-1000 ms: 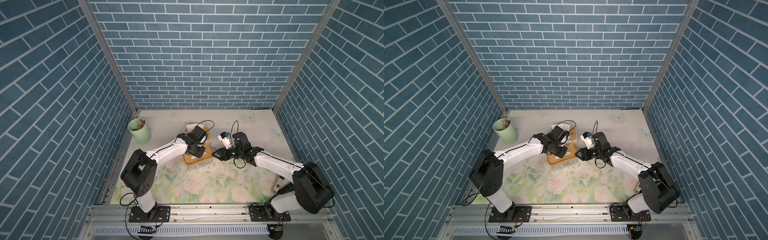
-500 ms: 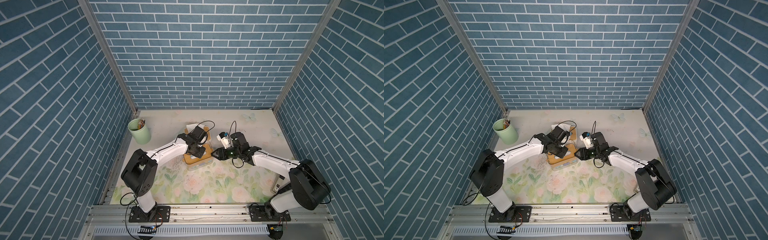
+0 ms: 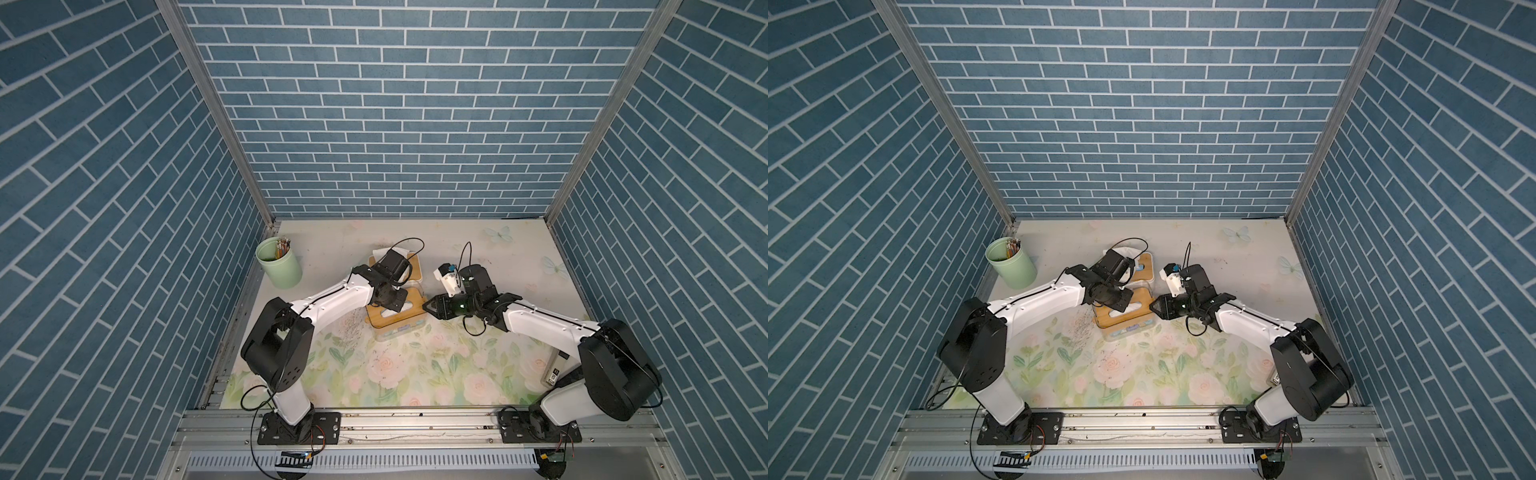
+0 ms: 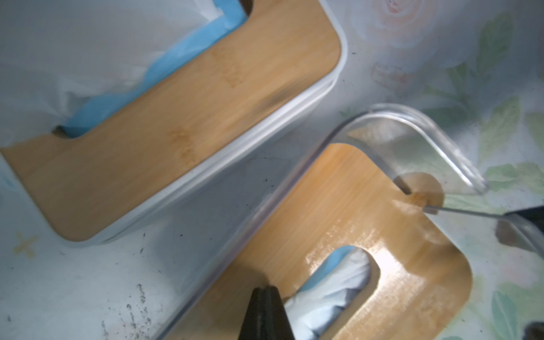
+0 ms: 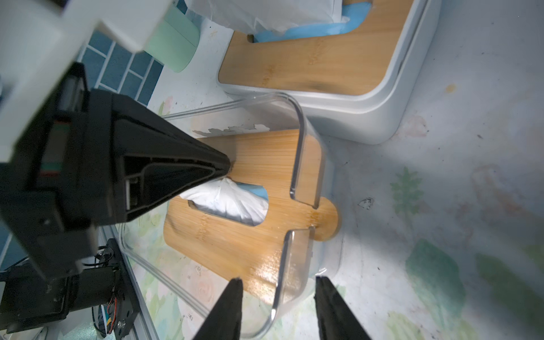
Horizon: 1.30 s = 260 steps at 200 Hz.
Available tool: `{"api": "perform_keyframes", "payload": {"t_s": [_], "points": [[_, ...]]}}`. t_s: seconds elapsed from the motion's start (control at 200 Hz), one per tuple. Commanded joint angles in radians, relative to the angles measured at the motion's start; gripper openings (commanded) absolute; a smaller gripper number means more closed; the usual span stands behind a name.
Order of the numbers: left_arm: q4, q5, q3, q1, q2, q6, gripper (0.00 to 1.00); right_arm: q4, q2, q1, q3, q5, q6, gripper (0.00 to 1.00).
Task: Put the tissue paper into the tissue box
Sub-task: Pull the paper towel from the tissue box.
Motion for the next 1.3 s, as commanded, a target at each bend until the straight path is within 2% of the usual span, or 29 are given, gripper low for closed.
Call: {"api": "perform_keyframes", "payload": {"t_s": [0.0, 0.095, 0.165, 0.355, 0.46, 0.585, 0.77, 0.96, 1.185, 1.295], "points": [[0.009, -0.061, 0.016, 0.015, -0.034, -0.014, 0.00, -0.080, 0.006, -0.002, -0.011, 0.072, -0.014, 0.42], [0.009, -0.083, 0.014, 0.015, -0.039, -0.019, 0.00, -0.083, 0.004, -0.001, -0.012, 0.072, -0.014, 0.42], [0.012, -0.061, 0.014, 0.015, -0.052, -0.019, 0.05, -0.086, 0.002, -0.001, -0.012, 0.072, -0.014, 0.42], [0.041, 0.116, -0.031, 0.009, -0.093, 0.032, 0.35, -0.086, -0.004, -0.001, -0.006, 0.071, -0.016, 0.42], [-0.007, 0.071, -0.032, -0.008, -0.055, 0.064, 0.41, -0.085, -0.007, -0.001, -0.005, 0.069, -0.016, 0.42], [-0.025, 0.017, -0.029, -0.016, -0.018, 0.075, 0.44, -0.085, -0.011, -0.001, -0.007, 0.066, -0.016, 0.42], [-0.020, 0.065, -0.019, -0.024, 0.006, 0.084, 0.41, -0.085, -0.015, -0.003, -0.009, 0.065, -0.016, 0.42], [-0.034, 0.087, -0.020, -0.025, 0.027, 0.093, 0.24, -0.082, -0.013, -0.001, -0.008, 0.063, -0.016, 0.42], [-0.052, 0.095, -0.003, -0.025, 0.046, 0.100, 0.11, -0.078, -0.010, -0.001, -0.005, 0.058, -0.016, 0.42], [-0.051, 0.109, 0.002, -0.024, 0.043, 0.103, 0.00, -0.078, -0.010, -0.001, -0.006, 0.058, -0.016, 0.42]]}}
